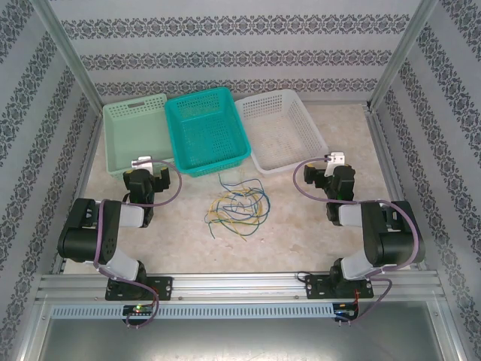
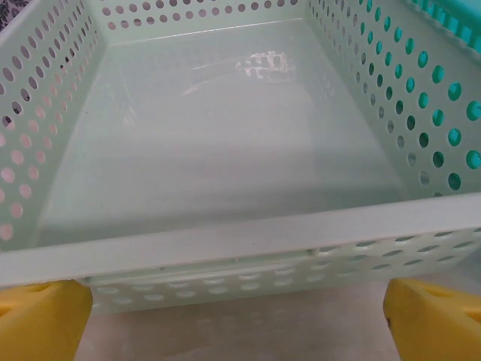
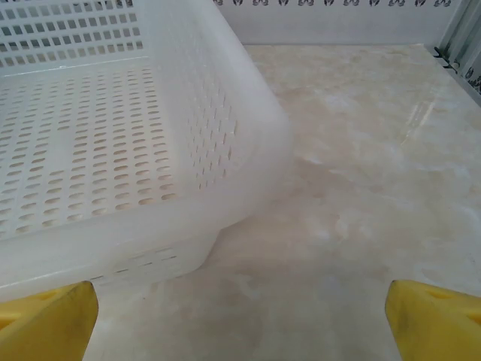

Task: Untangle the cables

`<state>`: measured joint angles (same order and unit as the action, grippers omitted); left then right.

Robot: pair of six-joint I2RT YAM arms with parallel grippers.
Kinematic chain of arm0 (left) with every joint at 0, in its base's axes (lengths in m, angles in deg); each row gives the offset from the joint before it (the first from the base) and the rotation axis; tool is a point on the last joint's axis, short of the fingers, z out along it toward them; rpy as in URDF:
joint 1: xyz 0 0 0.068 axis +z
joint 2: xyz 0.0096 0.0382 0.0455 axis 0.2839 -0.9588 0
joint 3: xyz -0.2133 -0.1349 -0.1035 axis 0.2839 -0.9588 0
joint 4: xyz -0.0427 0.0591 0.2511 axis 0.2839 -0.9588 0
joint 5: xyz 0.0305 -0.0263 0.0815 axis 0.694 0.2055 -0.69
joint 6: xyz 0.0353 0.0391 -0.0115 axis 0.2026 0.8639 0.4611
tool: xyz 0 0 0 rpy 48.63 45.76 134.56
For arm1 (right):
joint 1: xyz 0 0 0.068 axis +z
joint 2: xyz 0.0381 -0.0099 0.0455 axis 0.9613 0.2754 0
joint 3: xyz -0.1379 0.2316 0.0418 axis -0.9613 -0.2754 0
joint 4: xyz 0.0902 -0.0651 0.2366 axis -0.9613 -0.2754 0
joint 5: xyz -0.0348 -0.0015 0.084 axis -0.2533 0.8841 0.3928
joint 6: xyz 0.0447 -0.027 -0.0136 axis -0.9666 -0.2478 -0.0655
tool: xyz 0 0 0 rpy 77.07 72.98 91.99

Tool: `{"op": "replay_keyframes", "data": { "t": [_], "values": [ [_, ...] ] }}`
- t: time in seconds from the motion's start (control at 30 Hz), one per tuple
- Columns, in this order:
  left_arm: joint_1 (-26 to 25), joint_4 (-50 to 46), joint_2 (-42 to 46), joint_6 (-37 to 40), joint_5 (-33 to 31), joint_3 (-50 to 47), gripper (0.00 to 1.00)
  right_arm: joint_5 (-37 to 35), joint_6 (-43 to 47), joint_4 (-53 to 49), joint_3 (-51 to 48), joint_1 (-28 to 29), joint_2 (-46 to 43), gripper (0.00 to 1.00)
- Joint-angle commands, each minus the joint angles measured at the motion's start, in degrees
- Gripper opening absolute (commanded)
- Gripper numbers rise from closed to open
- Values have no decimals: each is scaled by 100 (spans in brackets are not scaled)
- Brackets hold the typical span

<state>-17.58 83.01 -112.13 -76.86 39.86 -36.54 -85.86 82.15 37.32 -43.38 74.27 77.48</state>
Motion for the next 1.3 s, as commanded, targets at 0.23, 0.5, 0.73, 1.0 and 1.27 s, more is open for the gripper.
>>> {"op": "replay_keyframes", "data": {
  "t": [0.23,0.5,0.73,1.0,1.27],
  "values": [
    [-50,237,-30,-49,99,37,100,-3,-35,231,81,11,-1,98],
    [-50,235,-30,-55,99,37,100,4,-47,222,88,10,-10,98],
    [-50,236,-30,-55,103,37,100,14,-43,218,81,9,-8,98],
    [-76,-1561,678,-148,-9,616,100,-206,-304,-1493,290,45,-1207,98],
    [-224,-4641,2267,-1624,-712,1181,100,158,-1205,-4352,957,114,-2745,92]
  ]
}}
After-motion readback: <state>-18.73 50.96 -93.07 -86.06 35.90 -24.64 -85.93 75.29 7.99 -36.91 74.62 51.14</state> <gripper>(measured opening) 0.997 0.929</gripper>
